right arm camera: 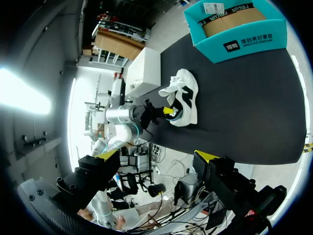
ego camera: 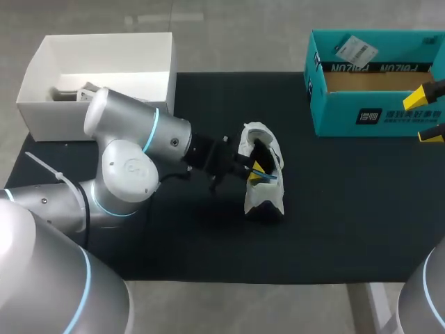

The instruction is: Take the shoe out of the shoebox, open the shoe tongue, remove and reinsert the insole, then place the shoe into the shoebox

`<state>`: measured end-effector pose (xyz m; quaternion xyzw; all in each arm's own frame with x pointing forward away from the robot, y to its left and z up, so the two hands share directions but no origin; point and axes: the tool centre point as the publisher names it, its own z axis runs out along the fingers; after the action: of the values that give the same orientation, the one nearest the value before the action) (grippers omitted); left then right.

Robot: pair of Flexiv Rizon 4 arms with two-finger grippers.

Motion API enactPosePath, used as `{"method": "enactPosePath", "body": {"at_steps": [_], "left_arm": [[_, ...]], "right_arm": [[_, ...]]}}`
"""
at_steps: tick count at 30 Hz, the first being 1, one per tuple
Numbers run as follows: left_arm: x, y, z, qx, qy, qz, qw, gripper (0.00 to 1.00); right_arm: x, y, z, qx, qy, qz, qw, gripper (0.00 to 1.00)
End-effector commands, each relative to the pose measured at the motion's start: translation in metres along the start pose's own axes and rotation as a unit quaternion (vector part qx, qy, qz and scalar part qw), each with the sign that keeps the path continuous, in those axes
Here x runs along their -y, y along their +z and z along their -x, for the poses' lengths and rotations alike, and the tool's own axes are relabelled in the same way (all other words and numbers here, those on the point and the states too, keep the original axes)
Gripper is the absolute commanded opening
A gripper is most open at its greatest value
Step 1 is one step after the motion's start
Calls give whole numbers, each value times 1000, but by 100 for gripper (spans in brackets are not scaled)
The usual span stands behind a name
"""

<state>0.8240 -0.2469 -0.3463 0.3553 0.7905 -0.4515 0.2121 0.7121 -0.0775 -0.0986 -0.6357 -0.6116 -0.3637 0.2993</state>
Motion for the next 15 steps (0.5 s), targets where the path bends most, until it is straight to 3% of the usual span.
{"method": "enactPosePath", "body": {"at_steps": [1,11,13,15], "left_arm": [[-6,15,10,1,6,6,1000,0],[-22,22,6,-2,-7,29,1000,0],[-24,24,2,-4,-12,29,999,15],[-25,24,0,-1,-20,24,999,15]], "right_arm": [[1,1,0,1,0,1,1000,100],[1,1,0,1,0,1,1000,100],[1,1,0,1,0,1,1000,100],[1,1,0,1,0,1,1000,100]]}}
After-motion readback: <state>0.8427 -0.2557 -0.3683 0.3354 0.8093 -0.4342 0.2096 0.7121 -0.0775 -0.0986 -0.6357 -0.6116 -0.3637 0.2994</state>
